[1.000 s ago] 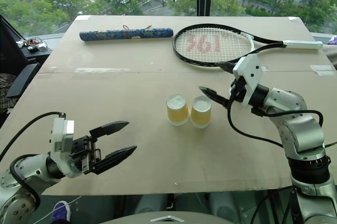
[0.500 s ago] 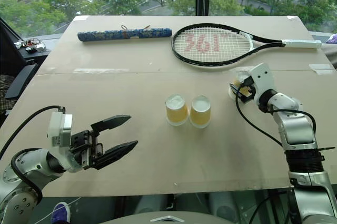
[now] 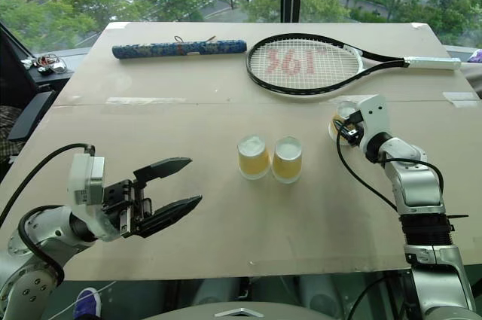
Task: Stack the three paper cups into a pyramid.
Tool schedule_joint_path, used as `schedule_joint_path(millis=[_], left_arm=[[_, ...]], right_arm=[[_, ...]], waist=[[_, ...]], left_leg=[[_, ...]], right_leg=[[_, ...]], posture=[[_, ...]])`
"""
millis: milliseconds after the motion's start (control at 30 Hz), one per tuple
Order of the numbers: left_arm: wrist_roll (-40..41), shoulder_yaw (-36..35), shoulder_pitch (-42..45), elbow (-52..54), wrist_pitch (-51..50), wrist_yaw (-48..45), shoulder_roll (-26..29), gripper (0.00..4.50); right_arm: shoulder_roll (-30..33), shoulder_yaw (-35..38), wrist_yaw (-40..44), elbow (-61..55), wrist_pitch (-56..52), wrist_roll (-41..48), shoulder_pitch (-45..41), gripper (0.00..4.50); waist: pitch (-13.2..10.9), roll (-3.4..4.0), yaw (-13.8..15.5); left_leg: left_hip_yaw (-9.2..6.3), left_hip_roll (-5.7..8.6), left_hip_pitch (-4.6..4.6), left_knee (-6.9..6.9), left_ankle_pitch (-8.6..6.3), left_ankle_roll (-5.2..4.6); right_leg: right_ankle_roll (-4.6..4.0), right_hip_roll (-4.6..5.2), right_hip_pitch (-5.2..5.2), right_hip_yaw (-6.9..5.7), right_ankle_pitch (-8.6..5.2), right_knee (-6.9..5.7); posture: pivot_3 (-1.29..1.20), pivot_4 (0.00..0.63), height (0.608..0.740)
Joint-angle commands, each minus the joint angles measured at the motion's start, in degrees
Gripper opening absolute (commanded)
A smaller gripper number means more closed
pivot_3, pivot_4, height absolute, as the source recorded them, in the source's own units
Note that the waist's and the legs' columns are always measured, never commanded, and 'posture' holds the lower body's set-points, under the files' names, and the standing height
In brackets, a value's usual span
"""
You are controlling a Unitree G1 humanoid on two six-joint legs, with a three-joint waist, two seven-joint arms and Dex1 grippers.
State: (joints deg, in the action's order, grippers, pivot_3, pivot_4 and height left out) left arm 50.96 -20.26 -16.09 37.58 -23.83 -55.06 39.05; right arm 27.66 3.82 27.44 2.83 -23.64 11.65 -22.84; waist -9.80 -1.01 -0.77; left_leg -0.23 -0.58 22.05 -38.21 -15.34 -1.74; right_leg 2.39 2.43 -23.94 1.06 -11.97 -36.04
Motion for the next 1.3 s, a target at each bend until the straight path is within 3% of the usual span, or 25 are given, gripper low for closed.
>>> schedule_joint_path(millis=[33, 167, 333, 500, 700, 1300], left_arm=[[-0.1, -0.5, -0.6, 1.1, 1.0, 0.2, -0.2, 4.5], [-2.9, -0.4, -0.9, 1.1, 3.1, 1.5, -1.1, 4.5], [-8.0, 0.1, -2.1, -1.1, 10.9, -0.7, -5.0, 4.5], [0.5, -3.8, -6.0, -4.2, 8.1, -8.6, -3.1, 4.5], [1.5, -6.7, -9.1, -6.9, 9.3, -13.1, -2.9, 4.5], [-1.3, -6.4, -10.3, -8.0, 12.6, -13.5, -4.4, 4.5]], right_arm=[[0.9, 3.2, 2.0, -4.3, 1.9, 2.6, 0.2, 1.94], [1.9, 4.3, 7.9, -10.3, 1.5, 8.1, -0.2, 1.91], [4.6, 2.7, 13.3, -20.9, -7.6, 17.5, -3.9, 1.91], [6.1, -1.3, 14.2, -27.7, -17.1, 23.0, -8.9, 1.91], [6.8, -7.6, 15.0, -30.0, -18.9, 21.2, -10.4, 1.89], [7.6, -13.5, 19.4, -28.7, -16.6, 16.8, -12.8, 1.88]], waist=[[0.0, 0.0, 0.0], [0.0, 0.03, 0.0], [-0.1, 0.12, 0.0], [-0.1, 0.11, 0.0], [-0.1, 0.13, 0.1], [-0.1, 0.13, 0.0]], left_leg=[[-0.01, 0.0, 0.0, 0.0, 0.0, 0.0], [0.0, -0.01, 0.0, 0.0, 0.0, 0.0], [-0.01, -0.03, -0.02, 0.0, 0.0, 0.0], [-0.11, -0.07, -0.01, 0.01, 0.0, -0.01], [-0.14, -0.07, 0.06, 0.01, -0.01, -0.01], [-0.14, -0.03, 0.11, -0.01, -0.01, -0.01]], right_leg=[[0.0, -0.01, 0.0, 0.0, 0.0, 0.0], [0.0, -0.01, 0.0, 0.0, 0.0, 0.0], [0.0, -0.04, 0.0, 0.01, 0.0, -0.01], [-0.01, -0.05, -0.01, -0.08, -0.01, -0.01], [-0.01, 0.01, -0.03, -0.14, -0.02, 0.06], [0.0, 0.08, -0.05, -0.18, -0.02, 0.09]], posture=[[0.0, 0.15, 0.74], [0.0, 0.15, 0.74], [0.0, 0.15, 0.74], [0.0, 0.15, 0.74], [0.0, 0.15, 0.74], [0.0, 0.15, 0.74]])
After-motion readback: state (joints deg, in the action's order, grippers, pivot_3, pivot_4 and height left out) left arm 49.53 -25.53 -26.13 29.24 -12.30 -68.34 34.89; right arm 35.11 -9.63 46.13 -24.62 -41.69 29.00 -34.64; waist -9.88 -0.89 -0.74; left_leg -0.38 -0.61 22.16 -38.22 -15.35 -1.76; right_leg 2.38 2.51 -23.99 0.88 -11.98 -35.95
